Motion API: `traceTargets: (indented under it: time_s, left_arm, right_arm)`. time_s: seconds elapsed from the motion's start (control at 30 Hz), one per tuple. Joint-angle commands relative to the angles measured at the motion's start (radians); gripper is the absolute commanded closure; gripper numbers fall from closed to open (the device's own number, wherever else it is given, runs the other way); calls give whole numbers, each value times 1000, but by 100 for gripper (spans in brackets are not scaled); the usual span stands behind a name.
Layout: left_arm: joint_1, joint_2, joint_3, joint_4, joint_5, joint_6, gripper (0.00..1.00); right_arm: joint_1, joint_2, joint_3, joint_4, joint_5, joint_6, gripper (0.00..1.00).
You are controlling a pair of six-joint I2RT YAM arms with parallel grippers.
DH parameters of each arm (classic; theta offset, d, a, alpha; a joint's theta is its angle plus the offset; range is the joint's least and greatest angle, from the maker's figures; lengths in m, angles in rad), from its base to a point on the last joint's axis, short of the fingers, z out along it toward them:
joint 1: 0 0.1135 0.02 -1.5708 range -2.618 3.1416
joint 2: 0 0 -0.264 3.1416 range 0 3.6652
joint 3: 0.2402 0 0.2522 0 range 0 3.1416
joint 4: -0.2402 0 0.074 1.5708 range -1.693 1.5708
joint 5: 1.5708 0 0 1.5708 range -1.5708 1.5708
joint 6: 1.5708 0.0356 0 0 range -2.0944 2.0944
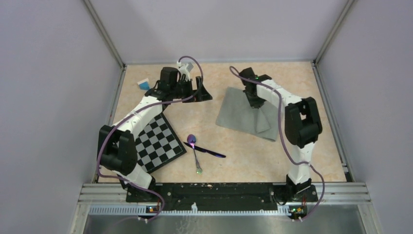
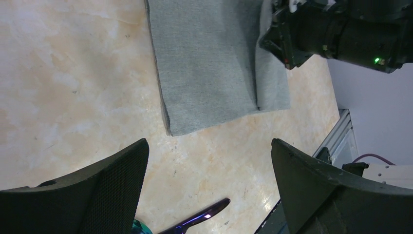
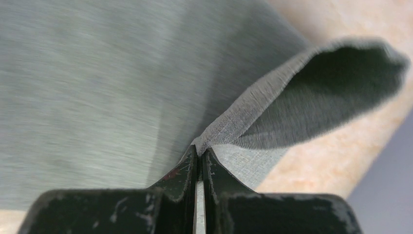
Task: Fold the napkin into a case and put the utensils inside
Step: Fold the rectangle-folded napkin at the center of the board.
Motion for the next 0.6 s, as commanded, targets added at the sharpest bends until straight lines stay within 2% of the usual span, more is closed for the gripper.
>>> traceTargets:
  time_s: [0.0,0.23,0.57]
  left_arm:
    - [9,-45,-7,42,3,11,1]
    - [24,-39,-9,44,10,9,1]
    - [41,-42,-19,54,26,0,1]
  right_arm:
    - [90,97,146,-43,-87,39,100]
    - [133,188,290,-40,-182,103,100]
    - [134,269,399,-66,-280,160,100]
